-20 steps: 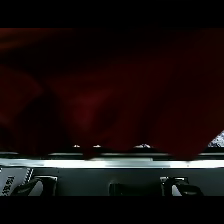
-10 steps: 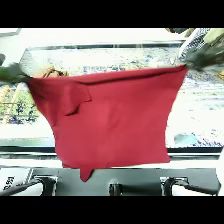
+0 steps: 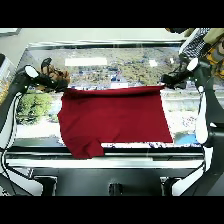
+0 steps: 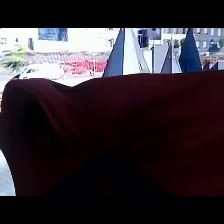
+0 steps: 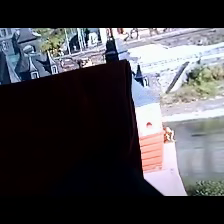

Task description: Fold the clothes and pants, and hang the long-sleeved shirts on hangers.

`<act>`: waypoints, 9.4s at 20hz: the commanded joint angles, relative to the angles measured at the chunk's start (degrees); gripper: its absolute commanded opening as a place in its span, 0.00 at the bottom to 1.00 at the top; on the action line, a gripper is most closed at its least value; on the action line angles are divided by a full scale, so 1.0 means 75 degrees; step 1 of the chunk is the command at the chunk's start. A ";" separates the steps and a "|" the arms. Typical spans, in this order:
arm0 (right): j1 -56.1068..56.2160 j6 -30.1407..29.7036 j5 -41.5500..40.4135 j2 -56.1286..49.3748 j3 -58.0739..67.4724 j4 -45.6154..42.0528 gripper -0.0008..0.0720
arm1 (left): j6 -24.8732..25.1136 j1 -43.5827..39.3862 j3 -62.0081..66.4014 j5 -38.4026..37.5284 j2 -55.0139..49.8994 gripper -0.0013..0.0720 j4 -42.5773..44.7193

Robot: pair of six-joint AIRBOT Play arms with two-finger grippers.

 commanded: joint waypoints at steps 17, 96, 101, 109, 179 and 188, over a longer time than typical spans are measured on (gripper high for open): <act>0.0009 0.0085 0.1944 -0.0548 0.0009 -0.0469 0.05 | 0.0093 0.0087 0.0079 -0.2527 -0.0300 0.04 0.0699; -0.3926 -0.2891 0.1241 0.3025 -0.7834 0.2366 0.63 | -0.1553 0.0271 -1.0759 -0.0335 0.5925 0.04 -0.3762; -0.3660 -0.2958 0.1145 0.2975 -0.8043 0.2425 0.63 | -0.1550 0.0274 -1.0759 -0.0335 0.5925 0.04 -0.3762; -0.3048 -0.2836 0.0609 0.3185 -0.8177 0.2398 0.05 | -0.1518 0.0321 -1.0590 -0.0469 0.5928 0.04 -0.3506; -0.2186 -0.1151 0.0583 -0.0172 -0.3311 0.4342 0.92 | -0.1139 0.0906 -0.0621 -0.2821 0.1361 0.62 -0.0956; -0.1612 -0.1239 0.0353 0.0251 -0.3305 0.3745 0.05 | -0.1125 0.0892 -0.0621 -0.2812 0.1358 0.61 -0.0959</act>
